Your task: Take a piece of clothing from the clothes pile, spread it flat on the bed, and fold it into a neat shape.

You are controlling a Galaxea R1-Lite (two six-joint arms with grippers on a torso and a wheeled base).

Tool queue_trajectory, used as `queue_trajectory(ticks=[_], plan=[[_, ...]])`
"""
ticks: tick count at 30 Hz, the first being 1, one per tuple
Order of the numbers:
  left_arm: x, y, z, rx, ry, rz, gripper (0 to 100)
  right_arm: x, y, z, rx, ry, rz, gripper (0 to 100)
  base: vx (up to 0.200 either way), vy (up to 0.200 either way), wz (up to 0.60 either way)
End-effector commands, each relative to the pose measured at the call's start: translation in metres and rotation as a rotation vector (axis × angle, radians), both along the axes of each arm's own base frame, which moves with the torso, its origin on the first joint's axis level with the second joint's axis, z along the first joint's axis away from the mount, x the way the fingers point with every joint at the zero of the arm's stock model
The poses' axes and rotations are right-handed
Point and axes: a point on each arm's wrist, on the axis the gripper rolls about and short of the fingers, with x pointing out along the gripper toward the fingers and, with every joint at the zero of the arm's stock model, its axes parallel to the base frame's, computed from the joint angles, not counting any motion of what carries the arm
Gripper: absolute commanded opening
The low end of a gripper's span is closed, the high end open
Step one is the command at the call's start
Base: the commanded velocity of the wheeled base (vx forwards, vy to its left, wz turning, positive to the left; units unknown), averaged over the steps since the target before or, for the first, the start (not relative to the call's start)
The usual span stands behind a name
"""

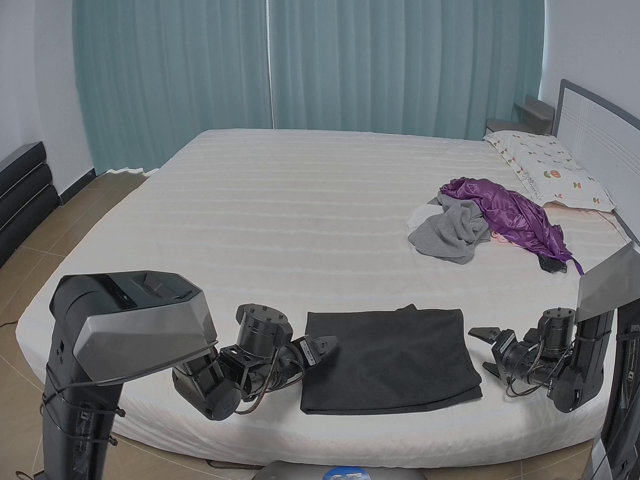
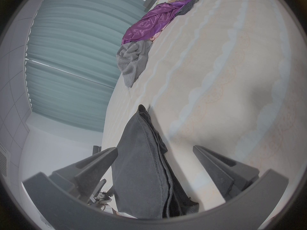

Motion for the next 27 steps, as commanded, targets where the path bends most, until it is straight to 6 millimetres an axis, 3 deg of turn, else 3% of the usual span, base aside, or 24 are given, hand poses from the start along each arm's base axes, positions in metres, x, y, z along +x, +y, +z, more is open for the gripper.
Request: queue_trajectory(ticks=[1,4,5,27], plan=[[0.0006,-0.0047,-0.0016,-0.004,-0.002,-0.012,100,0.0007,0.0002,0.0006,0.001,-0.012,0.001,100,0.000,0.000,0.00],[0.0009,-0.0056,-0.0018,-0.004,-0.001,-0.014,100,0.0007,0.0002,0.0006,0.001,-0.012,0.001,100,0.000,0.000,0.00],[0.0007,-0.0056,-0.0026,-0.002,0.002,-0.014,0,0.0007,0.0002,0.0006,0.001,-0.012,0.001,100,0.000,0.000,0.00],[0.0038,-0.0059,-0.0008,-0.012,-0.010,0.000,0,0.0003,0.0002,0.0005,0.002,-0.010,0.001,100,0.000,0.000,0.00]])
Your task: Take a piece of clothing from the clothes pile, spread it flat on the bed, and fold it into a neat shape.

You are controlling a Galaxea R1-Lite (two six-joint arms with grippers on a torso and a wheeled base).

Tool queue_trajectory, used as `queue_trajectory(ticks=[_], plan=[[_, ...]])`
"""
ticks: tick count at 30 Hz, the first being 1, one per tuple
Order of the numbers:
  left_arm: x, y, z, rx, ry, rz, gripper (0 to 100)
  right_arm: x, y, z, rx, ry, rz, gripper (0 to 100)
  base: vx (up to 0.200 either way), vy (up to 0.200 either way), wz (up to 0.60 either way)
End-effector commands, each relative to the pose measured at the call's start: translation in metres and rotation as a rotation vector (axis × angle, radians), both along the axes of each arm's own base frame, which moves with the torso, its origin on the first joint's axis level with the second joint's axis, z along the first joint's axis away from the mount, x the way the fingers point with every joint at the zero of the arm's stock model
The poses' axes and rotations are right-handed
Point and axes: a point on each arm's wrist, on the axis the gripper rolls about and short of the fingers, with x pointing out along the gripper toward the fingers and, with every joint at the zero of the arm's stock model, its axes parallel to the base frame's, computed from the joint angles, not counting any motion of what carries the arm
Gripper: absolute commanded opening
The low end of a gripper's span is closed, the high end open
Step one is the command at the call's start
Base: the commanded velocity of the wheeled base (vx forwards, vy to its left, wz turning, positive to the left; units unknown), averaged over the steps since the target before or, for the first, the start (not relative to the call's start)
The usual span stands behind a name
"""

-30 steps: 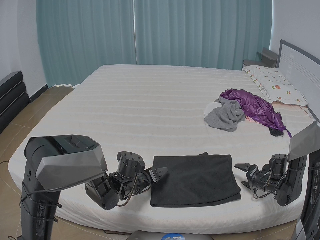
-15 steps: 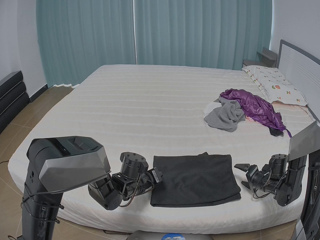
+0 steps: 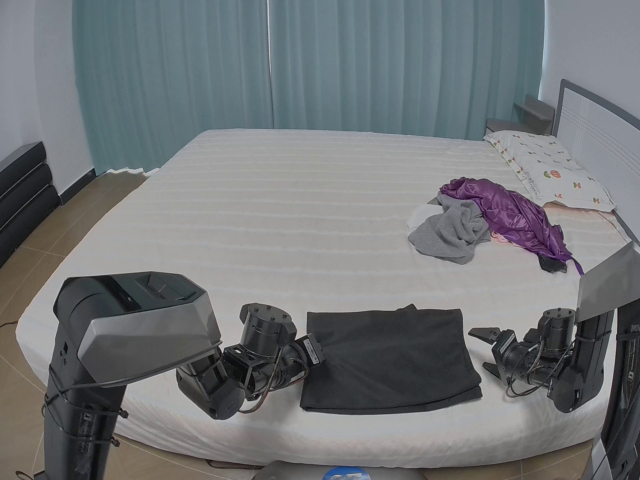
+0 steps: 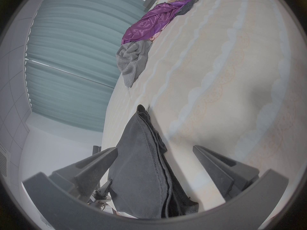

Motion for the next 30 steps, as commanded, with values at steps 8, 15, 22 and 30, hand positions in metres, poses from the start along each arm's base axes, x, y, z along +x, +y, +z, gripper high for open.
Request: queue_trajectory(ticks=[8,15,22,30], plan=[[0.002,-0.001,0.000,-0.003,-0.004,0.008,0,0.001,0.000,0.001,0.001,-0.013,0.001,100,0.000,0.000,0.00],[0.001,0.000,0.000,-0.003,-0.001,0.009,0,0.001,0.000,0.001,0.001,-0.013,0.001,100,0.000,0.143,0.00],[0.002,0.004,0.004,-0.014,-0.012,0.022,0,0.001,-0.001,0.002,0.006,-0.014,-0.003,100,0.000,0.200,0.00],[0.005,0.009,0.003,-0.018,-0.007,0.043,0,0.001,-0.001,0.002,0.004,-0.015,-0.004,100,0.000,0.200,0.00]])
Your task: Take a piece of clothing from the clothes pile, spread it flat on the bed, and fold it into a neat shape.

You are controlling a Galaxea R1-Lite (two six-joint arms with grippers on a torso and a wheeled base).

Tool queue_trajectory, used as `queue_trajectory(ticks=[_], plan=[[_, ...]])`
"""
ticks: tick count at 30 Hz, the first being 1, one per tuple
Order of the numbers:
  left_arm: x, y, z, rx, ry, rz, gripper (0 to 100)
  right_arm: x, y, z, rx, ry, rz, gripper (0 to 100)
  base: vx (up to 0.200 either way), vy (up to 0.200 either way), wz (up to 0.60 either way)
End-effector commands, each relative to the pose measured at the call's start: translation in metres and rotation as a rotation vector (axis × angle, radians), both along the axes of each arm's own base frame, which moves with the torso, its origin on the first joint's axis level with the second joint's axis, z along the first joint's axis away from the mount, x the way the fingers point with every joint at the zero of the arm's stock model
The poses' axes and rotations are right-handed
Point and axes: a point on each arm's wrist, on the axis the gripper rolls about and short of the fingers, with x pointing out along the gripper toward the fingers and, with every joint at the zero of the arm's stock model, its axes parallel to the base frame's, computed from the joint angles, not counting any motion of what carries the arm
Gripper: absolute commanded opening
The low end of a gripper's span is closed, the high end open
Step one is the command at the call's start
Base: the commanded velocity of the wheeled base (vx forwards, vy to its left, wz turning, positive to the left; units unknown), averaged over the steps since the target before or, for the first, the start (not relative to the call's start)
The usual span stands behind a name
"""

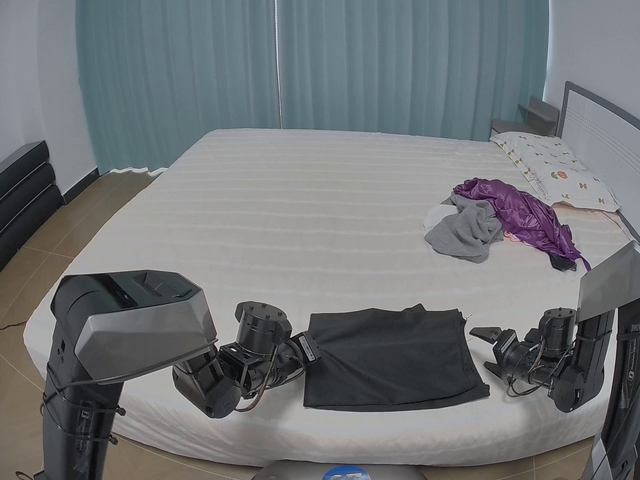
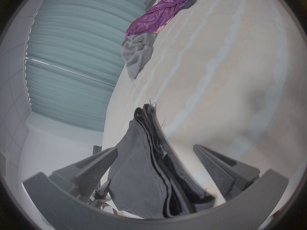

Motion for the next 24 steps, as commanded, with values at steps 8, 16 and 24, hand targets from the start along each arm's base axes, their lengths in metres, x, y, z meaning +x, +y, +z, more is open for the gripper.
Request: queue_trajectory(ticks=[8,16,24], plan=[[0.004,0.012,0.001,0.001,0.003,0.033,0,0.001,0.000,0.002,0.002,-0.017,-0.002,100,0.000,0.200,0.00],[0.005,0.018,0.000,0.005,0.010,0.050,0,0.001,0.000,0.002,0.002,-0.017,-0.002,100,0.000,0.200,0.00],[0.008,0.026,0.001,0.004,0.010,0.070,0,0.001,0.000,0.002,0.001,-0.016,0.001,100,0.000,0.200,0.00]])
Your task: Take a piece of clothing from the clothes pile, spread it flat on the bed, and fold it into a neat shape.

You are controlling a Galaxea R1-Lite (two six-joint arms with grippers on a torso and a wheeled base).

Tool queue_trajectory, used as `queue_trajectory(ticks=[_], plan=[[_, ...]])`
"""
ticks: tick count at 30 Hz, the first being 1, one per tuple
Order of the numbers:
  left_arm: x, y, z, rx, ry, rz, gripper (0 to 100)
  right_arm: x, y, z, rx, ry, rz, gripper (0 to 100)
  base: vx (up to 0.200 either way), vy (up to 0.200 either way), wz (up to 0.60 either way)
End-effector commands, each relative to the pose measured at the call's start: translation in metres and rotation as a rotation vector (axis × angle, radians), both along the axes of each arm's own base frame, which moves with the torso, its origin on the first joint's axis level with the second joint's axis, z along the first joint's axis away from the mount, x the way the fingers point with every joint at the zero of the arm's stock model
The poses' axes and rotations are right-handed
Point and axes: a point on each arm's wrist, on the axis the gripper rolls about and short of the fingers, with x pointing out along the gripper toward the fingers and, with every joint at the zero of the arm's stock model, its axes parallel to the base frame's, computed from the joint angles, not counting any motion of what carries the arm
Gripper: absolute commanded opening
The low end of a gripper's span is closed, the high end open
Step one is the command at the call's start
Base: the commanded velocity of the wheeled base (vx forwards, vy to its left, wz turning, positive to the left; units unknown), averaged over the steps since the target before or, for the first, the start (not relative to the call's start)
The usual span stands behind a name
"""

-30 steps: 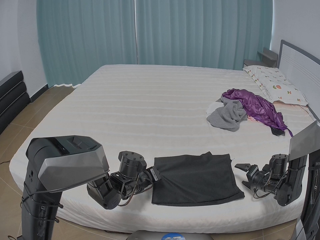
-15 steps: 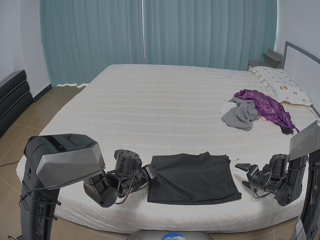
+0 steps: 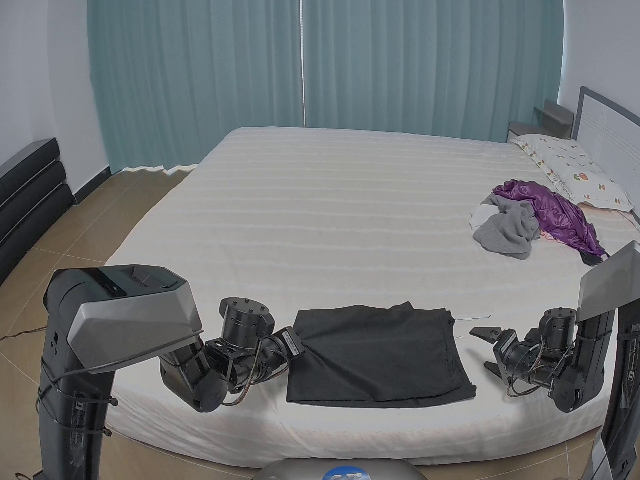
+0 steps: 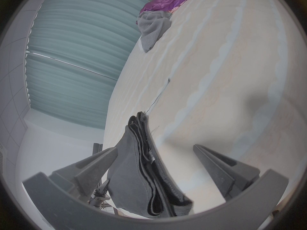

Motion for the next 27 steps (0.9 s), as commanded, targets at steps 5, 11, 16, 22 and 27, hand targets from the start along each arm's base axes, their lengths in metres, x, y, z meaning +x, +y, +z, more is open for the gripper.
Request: queue_trajectory(ticks=[5,11,16,22,27], plan=[[0.0019,0.0032,-0.0004,-0.001,0.000,0.010,0,0.0008,0.0003,0.0011,0.001,-0.014,0.001,100,0.000,0.160,0.00],[0.0012,0.0035,-0.0009,-0.002,0.003,0.010,0,0.0004,0.0002,0.0014,0.002,-0.014,0.001,100,0.000,0.000,0.00],[0.0015,0.0034,-0.0012,-0.002,0.003,0.010,0,0.0004,0.0002,0.0010,0.001,-0.013,0.001,100,0.000,0.000,0.00],[0.0012,0.0035,-0.0014,-0.001,0.005,0.010,0,0.0008,-0.0002,0.0015,0.002,-0.015,-0.001,100,0.000,0.000,0.00],[-0.0008,0.0046,-0.0036,0.004,0.016,0.011,100,0.0005,-0.0002,0.0014,0.002,-0.014,-0.001,100,0.000,0.000,0.00]])
